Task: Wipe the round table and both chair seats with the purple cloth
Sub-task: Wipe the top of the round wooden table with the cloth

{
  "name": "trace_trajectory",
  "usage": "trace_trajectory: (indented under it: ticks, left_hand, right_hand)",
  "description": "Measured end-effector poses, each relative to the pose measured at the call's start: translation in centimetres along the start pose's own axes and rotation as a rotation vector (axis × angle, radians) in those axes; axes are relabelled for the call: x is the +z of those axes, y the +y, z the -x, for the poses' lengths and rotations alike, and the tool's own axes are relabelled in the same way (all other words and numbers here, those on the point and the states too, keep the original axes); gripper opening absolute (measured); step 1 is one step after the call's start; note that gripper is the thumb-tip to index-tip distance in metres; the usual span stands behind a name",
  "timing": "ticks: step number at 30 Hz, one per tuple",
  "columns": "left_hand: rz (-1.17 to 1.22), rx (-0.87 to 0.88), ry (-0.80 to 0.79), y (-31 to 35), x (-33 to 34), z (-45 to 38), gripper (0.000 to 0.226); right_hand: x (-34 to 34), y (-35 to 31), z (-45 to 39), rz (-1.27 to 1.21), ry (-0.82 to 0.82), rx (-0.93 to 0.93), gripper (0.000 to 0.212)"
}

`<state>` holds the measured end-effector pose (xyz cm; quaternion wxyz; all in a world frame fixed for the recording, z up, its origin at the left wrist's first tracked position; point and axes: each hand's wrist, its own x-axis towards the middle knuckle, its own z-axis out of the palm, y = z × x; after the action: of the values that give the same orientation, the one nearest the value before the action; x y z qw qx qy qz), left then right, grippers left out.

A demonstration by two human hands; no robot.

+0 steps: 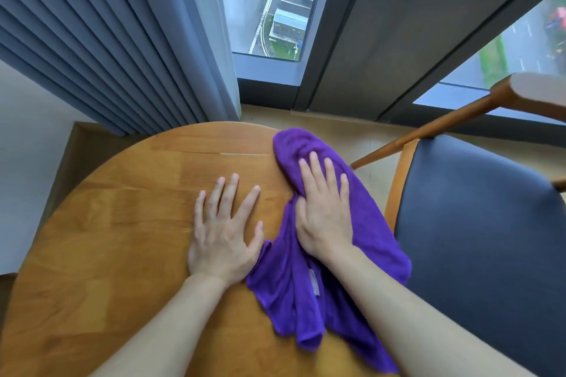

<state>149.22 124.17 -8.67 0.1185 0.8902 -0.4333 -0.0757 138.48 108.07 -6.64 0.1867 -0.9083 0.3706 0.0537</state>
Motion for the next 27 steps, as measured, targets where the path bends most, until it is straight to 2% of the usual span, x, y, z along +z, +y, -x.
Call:
trace_trajectory:
  ticks: [3,7,9,12,16,18,23,25,27]
  left_hand:
    - [-0.002,0.01,0.0,-0.2,0.0,-0.1,0.061]
    - [0.019,0.011,0.005,-0.1,-0.1,-0.1,0.056]
    - [0.025,0.004,0.002,-0.1,0.0,-0.1,0.061]
    - [0.024,-0.009,0.008,-0.1,0.1,0.0,0.064]
    - [0.008,-0.005,-0.003,-0.1,0.2,-0.1,0.065]
    - [0.006,0.0,0.014,-0.1,0.2,0.0,0.064]
    - [0.036,0.011,0.022,-0.2,0.0,0.0,0.059]
    - [0.046,0.008,0.018,0.0,-0.1,0.0,0.063]
    - [0.042,0.001,0.009,0.2,-0.3,0.1,0.064]
  right_hand:
    - [0.6,-2.3,-1.0,0.031,-0.024,-0.08,0.069]
    - [1.1,-0.3,5.3,0.038,-0.111,-0.311,0.071]
    - [1.1,2.4,8.1,0.013,-0.125,-0.291,0.071]
    - [0.4,4.6,8.0,-0.008,-0.094,-0.104,0.067]
    - [0.4,0.7,2.1,0.047,0.019,0.12,0.067]
    - [1.1,-1.6,1.1,0.07,0.033,0.098,0.069]
    - [3.2,-1.1,8.4,0.049,-0.041,-0.212,0.073]
    - [3.2,1.4,11.0,0.041,-0.049,-0.219,0.074]
    - [2.5,3.9,11.2,0.037,-0.035,-0.149,0.072]
